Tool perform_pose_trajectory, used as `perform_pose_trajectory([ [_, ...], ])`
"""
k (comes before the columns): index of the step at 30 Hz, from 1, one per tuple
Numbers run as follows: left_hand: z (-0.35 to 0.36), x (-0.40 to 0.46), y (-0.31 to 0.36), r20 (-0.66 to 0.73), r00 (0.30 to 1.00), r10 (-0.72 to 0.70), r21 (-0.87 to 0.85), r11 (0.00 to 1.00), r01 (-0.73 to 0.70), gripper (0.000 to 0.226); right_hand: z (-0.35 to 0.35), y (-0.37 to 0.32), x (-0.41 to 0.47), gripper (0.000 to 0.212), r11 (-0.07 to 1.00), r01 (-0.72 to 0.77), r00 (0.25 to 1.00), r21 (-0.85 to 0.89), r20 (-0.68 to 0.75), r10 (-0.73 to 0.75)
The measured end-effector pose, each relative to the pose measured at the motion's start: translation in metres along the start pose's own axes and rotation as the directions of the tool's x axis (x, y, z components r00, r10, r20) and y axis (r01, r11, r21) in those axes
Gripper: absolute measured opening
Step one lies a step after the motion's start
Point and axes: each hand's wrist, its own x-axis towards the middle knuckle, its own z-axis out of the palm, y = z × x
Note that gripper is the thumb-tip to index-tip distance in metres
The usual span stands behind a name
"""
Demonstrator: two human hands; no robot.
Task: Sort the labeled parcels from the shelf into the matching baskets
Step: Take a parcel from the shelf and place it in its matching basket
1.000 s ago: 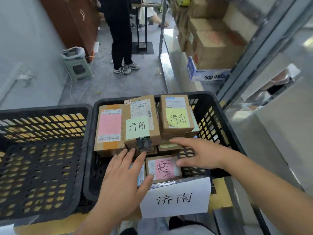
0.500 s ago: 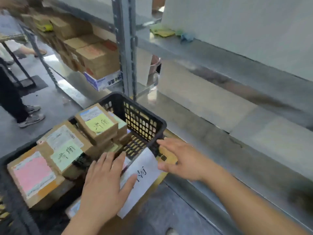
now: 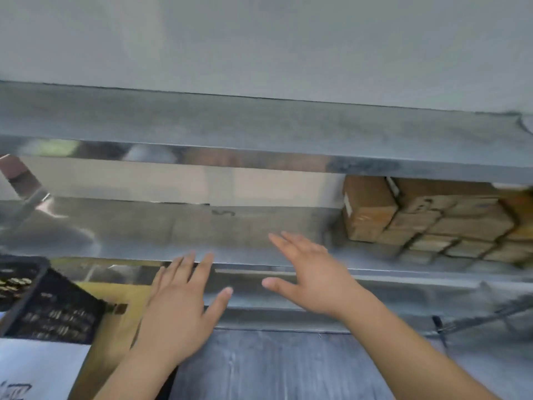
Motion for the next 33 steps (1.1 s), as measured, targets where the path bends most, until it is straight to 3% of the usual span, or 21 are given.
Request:
perform_pose_trajectory([
  [10,0.034,0.087,0.160,0.086,0.962,0.258,-0.022,0.966,-0.257,0.085,-0.036,0.141,-0.043,0.088,0.945,-0.266,0.952,0.192,-0.101,0.289],
  [17,0.056,0.168,0.221,0.140,0.934,0.329,-0.099,0.943,-0.317,0.087,-0.050,0.195,0.003,0.083,0.909,-0.385,0.893,0.157,-0.187,0.410],
  [22,0.068,0.226,0.260,0.157,0.918,0.365,-0.193,0.923,-0.334,0.061,-0.044,0.213,0.042,0.082,0.892,-0.435,0.804,0.122,-0.393,0.446],
  [24,0.070,0.238,0.274,0.166,0.900,0.403,-0.221,0.905,-0.364,0.045,-0.039,0.218,0.050,0.072,0.882,-0.453,0.737,0.128,-0.503,0.452],
  [26,0.074,0.246,0.284,0.194,0.893,0.405,-0.196,0.908,-0.369,0.043,-0.036,0.222,0.055,0.063,0.853,-0.507,0.690,0.125,-0.535,0.488],
  [30,0.094,0.261,0.297,0.213,0.893,0.396,-0.246,0.906,-0.343,0.042,-0.030,0.231,0.061,0.061,0.833,-0.544,0.735,0.099,-0.424,0.530],
  [33,0.107,0.261,0.302,0.149,0.915,0.375,-0.441,0.853,-0.278,0.036,-0.032,0.237,0.061,0.082,0.843,-0.538,0.795,0.014,-0.324,0.513],
])
